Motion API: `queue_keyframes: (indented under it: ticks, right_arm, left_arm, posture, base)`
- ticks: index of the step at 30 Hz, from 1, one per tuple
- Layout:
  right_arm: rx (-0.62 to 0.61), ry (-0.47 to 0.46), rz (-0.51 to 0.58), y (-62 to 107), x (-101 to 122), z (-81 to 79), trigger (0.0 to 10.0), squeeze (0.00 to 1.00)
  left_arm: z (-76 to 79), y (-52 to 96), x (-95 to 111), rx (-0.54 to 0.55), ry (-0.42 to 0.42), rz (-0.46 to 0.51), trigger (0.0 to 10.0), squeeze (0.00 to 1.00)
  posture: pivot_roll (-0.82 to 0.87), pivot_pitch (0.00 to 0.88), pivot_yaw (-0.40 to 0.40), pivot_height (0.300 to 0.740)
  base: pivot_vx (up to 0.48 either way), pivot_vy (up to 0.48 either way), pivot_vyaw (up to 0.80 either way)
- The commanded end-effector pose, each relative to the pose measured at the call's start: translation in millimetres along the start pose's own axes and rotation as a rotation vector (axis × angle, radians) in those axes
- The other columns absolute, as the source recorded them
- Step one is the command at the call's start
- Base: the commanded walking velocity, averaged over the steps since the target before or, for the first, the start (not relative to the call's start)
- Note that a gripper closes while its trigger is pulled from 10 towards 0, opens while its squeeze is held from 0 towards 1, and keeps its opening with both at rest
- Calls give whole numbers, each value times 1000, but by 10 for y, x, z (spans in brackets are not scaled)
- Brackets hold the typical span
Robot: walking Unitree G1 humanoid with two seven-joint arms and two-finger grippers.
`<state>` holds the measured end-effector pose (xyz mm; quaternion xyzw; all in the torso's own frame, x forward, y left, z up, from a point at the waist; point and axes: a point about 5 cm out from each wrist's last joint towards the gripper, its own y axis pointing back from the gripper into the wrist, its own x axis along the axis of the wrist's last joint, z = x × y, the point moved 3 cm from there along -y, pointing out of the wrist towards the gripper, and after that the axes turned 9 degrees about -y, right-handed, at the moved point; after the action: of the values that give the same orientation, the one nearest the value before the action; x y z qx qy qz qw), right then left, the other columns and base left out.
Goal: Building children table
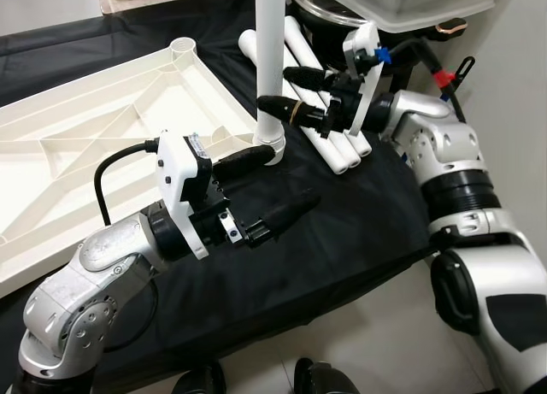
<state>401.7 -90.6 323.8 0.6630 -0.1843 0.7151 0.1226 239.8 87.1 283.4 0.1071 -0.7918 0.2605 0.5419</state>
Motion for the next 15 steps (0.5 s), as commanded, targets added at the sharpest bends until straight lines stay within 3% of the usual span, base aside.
queue_keyframes:
  ticks: [1,12,13,14,15]
  right_arm:
    - [-10,55,-4,-81,47,-6,10000,0]
    - [6,105,-46,-179,33,-14,9686,0]
    - [6,110,-45,-181,38,-4,7843,0]
    - [6,110,-45,-181,38,-4,7843,0]
    - [-15,116,-41,-171,51,31,0,0]
  left_arm:
    - [41,24,19,-19,-3,-6,10000,0]
    - [42,18,35,-23,-3,-4,10000,0]
    - [48,20,34,-22,-2,-5,10000,0]
    - [48,20,34,-22,-2,-5,10000,0]
    - [54,22,35,-21,0,-7,10000,0]
  posture:
    - [41,251,-34,740]
    - [47,261,-40,740]
    - [48,261,-41,740]
    - [48,261,-41,740]
    - [48,263,-42,740]
  base:
    - [0,0,0]
    - [0,0,0]
    - [0,0,0]
    - [0,0,0]
    - [0,0,0]
